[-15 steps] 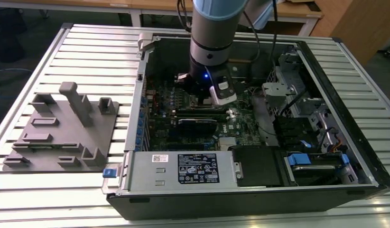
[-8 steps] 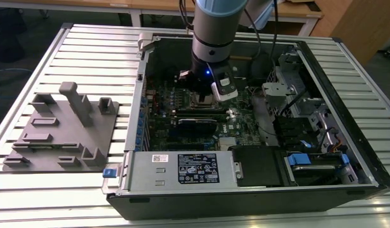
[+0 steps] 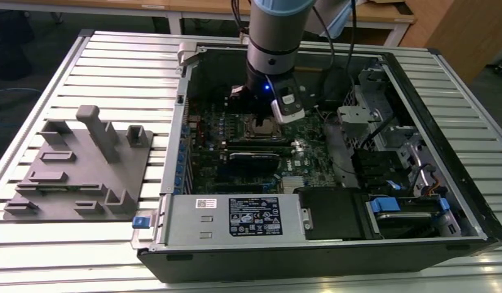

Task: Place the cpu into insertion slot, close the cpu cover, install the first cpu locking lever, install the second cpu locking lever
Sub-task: 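Install the second cpu locking lever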

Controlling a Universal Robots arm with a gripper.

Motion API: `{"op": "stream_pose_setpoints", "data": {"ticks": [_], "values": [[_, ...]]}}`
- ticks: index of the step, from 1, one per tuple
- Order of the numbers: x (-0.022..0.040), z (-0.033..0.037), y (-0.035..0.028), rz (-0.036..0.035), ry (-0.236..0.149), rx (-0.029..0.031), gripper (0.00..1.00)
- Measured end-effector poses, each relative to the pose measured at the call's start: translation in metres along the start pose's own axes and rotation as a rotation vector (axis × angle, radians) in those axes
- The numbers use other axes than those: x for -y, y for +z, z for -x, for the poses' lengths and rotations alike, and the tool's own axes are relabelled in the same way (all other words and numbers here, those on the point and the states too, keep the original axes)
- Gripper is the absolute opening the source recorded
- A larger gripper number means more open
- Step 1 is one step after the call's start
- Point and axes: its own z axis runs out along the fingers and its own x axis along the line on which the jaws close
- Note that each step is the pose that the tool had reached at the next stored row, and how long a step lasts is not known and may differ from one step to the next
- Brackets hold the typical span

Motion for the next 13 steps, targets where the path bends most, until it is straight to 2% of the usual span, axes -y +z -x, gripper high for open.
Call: {"op": "stream_pose_setpoints", "data": {"ticks": [4,9,10,13], "values": [[-0.0020,0.0067,0.0006,-0.0004,0.000,0.0000,0.11],[-0.0051,0.0067,0.0011,-0.0026,0.000,0.0004,0.11],[-0.0055,0.0067,0.0012,-0.0072,0.000,0.0012,0.11],[-0.0056,0.0067,0.0012,-0.0279,0.003,0.0047,0.11]]}}
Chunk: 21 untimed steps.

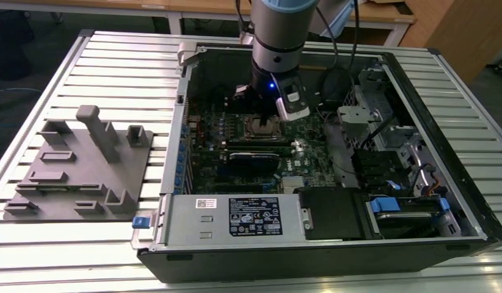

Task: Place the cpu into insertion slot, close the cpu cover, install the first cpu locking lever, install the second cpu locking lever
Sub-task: 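Install the second cpu locking lever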

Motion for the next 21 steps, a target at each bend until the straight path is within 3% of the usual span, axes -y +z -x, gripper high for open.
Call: {"op": "stream_pose_setpoints", "data": {"ticks": [2,3,8,9,14,21], "values": [[0.0000,0.0000,0.0000,-0.0193,0.001,0.0032,0.11],[0.0000,0.0000,0.0000,-0.0254,0.002,0.0042,0.11],[-0.0026,-0.0004,0.0004,-0.0267,0.002,0.0045,0.11],[-0.0035,-0.0005,0.0005,-0.0297,0.002,0.0049,0.11],[-0.0072,-0.0010,0.0014,-0.0678,0.001,0.0108,0.11],[-0.0134,-0.0014,0.0024,-0.0687,0.001,0.0109,0.11]]}}
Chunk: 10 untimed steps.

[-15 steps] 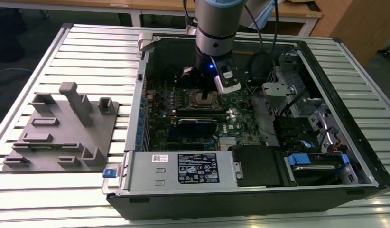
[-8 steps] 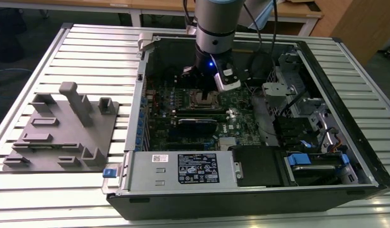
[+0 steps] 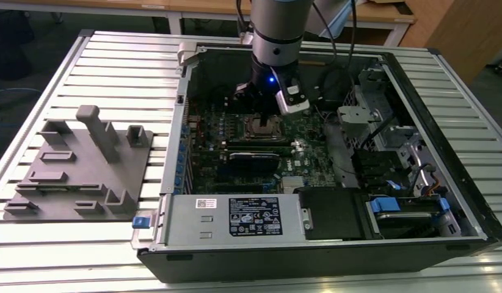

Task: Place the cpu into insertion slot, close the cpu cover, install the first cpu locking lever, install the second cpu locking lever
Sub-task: 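Install the second cpu locking lever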

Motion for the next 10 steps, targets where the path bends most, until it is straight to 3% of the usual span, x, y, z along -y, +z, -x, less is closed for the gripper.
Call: {"op": "stream_pose_setpoints", "data": {"ticks": [10], "values": [[-0.0021,0.0029,0.0007,0.0001,-0.006,-0.0004,0.11]]}}
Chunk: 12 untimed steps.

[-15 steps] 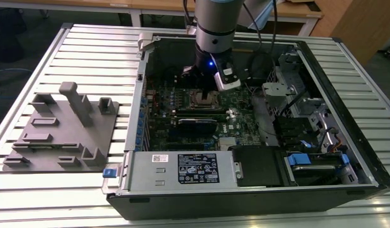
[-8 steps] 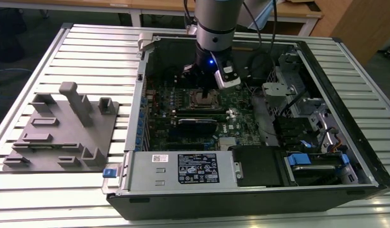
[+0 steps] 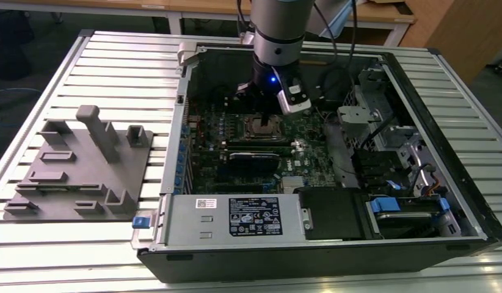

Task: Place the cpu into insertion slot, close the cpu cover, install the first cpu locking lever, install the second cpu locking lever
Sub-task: 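Install the second cpu locking lever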

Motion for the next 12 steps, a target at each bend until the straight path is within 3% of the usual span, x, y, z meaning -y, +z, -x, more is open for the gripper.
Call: {"op": "stream_pose_setpoints", "data": {"ticks": [12], "values": [[-0.0002,0.0001,-0.0011,-0.0001,0.000,0.0000,0.11]]}}
